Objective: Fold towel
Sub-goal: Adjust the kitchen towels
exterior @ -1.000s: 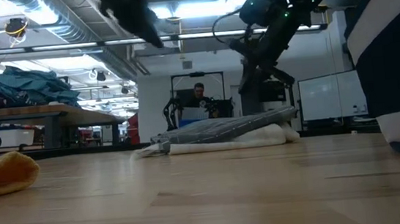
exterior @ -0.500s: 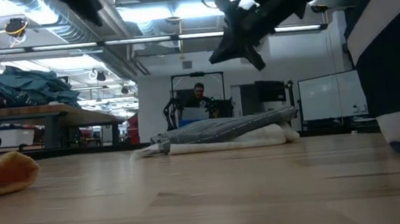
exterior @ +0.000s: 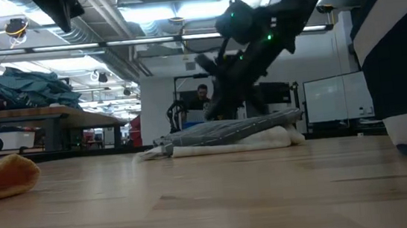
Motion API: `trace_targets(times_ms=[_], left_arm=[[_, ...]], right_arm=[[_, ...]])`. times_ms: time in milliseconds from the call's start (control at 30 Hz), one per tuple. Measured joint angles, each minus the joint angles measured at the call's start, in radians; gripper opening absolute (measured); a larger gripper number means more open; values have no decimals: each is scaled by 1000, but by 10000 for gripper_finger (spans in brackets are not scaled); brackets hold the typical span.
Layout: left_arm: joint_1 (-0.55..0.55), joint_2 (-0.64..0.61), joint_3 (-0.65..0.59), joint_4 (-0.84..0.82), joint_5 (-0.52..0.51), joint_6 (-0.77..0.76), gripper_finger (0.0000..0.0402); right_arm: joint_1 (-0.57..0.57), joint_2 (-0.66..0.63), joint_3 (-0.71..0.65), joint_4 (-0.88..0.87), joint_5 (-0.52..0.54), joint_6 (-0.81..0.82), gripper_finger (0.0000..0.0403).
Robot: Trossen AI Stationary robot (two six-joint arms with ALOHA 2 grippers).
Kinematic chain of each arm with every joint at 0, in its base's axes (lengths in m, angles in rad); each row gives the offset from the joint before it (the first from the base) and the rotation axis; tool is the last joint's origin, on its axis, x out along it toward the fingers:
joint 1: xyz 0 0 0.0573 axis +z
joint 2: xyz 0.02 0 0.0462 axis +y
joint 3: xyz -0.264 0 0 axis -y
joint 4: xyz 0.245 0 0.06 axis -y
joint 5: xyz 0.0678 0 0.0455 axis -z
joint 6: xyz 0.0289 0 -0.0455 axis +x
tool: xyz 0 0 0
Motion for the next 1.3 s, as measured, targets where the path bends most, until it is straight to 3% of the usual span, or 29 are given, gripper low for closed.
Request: trace_targets(times_ms=[167,300,700,1033,1300], left_arm=[[-19,0,-7,24,0,0,0],[-21,0,-28,23,0,0,0],[-21,0,-113,18,-2,0,0],[-21,0,-125,35,-13,31,0],[-21,0,-125,46,-19,41,0]], right_arm=[[-12,40,8,-86,57,89,5],[-28,33,12,-262,99,150,5],[-27,32,10,-543,336,378,5],[3,-87,2,-446,440,267,5],[7,-244,3,-378,379,90,5]])
